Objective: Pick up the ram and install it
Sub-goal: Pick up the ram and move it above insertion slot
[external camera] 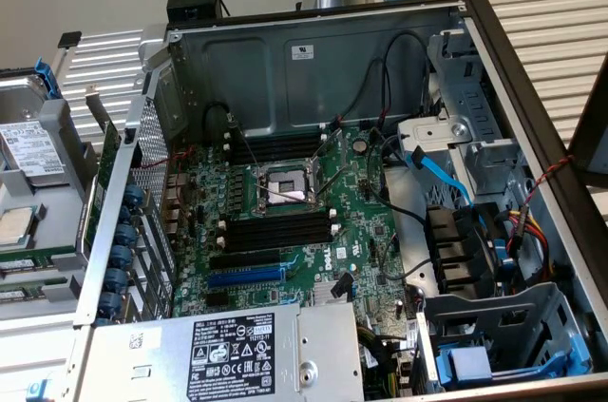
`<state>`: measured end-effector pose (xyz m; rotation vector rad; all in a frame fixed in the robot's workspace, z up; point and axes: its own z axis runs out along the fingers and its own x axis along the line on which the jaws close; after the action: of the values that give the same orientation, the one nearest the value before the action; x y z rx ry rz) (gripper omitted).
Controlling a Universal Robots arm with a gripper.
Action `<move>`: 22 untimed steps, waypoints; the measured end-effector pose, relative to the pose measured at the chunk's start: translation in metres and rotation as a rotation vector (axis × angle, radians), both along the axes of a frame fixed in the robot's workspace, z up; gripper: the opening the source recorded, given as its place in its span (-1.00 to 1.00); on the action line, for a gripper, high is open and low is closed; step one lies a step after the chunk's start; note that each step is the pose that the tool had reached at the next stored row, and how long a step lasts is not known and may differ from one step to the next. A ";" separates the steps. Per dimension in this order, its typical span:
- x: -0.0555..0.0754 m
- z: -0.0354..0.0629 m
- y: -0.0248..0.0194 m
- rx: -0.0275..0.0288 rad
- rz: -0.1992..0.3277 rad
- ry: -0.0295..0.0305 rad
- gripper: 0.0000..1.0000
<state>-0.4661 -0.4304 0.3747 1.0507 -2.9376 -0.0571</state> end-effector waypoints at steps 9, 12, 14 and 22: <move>0.000 -0.0002 0.0000 0.0000 0.163 -0.0001 -0.79; 0.000 -0.0003 0.0000 0.0000 0.217 -0.0001 -0.79; 0.000 -0.0004 0.0000 0.0000 0.253 -0.0001 -0.79; 0.000 -0.0010 0.0000 -0.0001 0.400 -0.0010 -0.79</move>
<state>-0.4661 -0.4304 0.3736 1.6110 -2.6650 -0.0486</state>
